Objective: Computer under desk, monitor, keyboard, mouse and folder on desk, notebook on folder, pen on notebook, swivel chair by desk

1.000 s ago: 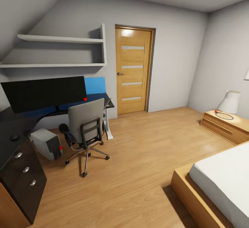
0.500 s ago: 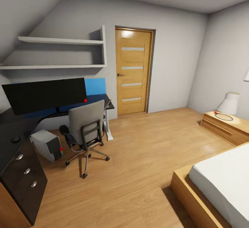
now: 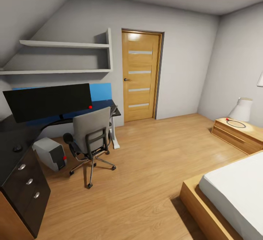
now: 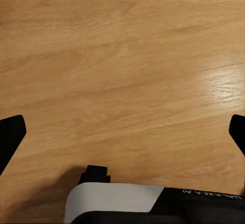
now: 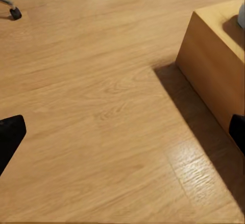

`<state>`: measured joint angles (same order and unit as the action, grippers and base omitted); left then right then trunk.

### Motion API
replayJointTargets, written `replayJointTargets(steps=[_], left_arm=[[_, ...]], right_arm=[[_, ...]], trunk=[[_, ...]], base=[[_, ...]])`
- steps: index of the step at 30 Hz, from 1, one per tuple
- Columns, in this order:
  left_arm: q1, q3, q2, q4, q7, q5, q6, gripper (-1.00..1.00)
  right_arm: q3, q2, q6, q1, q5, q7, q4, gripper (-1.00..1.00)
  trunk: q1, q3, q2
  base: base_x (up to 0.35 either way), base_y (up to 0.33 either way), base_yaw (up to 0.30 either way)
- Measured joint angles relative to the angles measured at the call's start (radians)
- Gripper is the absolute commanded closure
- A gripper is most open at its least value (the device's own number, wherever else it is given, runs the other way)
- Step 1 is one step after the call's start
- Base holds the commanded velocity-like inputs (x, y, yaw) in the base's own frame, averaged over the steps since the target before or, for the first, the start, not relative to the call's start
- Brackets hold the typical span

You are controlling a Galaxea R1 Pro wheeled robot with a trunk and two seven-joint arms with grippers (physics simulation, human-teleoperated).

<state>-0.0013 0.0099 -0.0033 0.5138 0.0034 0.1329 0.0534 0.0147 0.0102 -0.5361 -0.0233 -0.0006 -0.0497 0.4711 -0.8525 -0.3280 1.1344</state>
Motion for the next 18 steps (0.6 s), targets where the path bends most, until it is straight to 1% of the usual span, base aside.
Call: replayJointTargets(steps=[1, 3, 4, 5, 7, 9, 11, 15, 18], left_arm=[[0.000, 0.001, 0.001, -0.010, 0.000, 0.001, 0.024, -1.00], [0.000, 0.002, 0.002, -0.039, 0.001, 0.003, 0.151, -1.00], [0.000, 0.001, 0.002, -0.043, 0.001, 0.004, 0.187, -1.00], [0.000, 0.001, 0.001, -0.052, 0.001, 0.006, 0.249, -1.00], [0.000, 0.000, 0.000, -0.069, 0.002, 0.007, 0.314, -1.00], [0.000, 0.001, 0.001, -0.089, 0.003, 0.008, 0.346, -1.00], [0.000, 0.001, 0.001, -0.109, 0.004, 0.008, 0.363, -1.00], [0.000, 0.000, 0.001, -0.133, 0.005, 0.009, 0.379, -1.00], [0.000, 0.000, 0.001, -0.137, 0.005, 0.009, 0.381, -1.00]], right_arm=[[0.000, 0.000, 0.000, 0.000, 0.000, -0.002, -0.005, -1.00], [0.002, -0.003, -0.001, -0.001, -0.001, -0.006, -0.029, -1.00], [0.003, -0.004, -0.002, -0.002, -0.001, -0.006, -0.034, -1.00], [0.004, -0.005, -0.005, -0.002, 0.000, -0.007, -0.042, -1.00], [0.004, -0.006, -0.018, -0.002, 0.000, -0.008, -0.051, -1.00], [0.005, -0.007, -0.032, -0.002, 0.000, -0.009, -0.057, -1.00], [0.006, -0.007, -0.041, -0.002, 0.000, -0.009, -0.060, -1.00], [0.005, -0.006, -0.050, -0.002, 0.000, -0.009, -0.062, -1.00], [0.005, -0.005, -0.051, -0.002, 0.000, -0.009, -0.063, -1.00]], trunk=[[0.000, 0.000, 0.000], [0.000, 0.000, 0.000], [0.000, 0.000, 0.000], [0.000, 0.000, 0.000], [0.000, 0.000, 0.000], [0.000, 0.000, 0.000], [0.000, 0.000, 0.000], [0.001, 0.000, 0.000], [0.001, 0.000, 0.000]], base=[[0.000, 0.000, 0.000], [0.000, 0.000, 0.000], [0.000, 0.000, 0.000], [0.000, 0.000, 0.000], [0.000, 0.000, 0.000], [0.032, 0.003, 0.000], [0.172, 0.034, 0.000], [0.278, 0.016, -0.040], [0.311, 0.003, -0.199]])
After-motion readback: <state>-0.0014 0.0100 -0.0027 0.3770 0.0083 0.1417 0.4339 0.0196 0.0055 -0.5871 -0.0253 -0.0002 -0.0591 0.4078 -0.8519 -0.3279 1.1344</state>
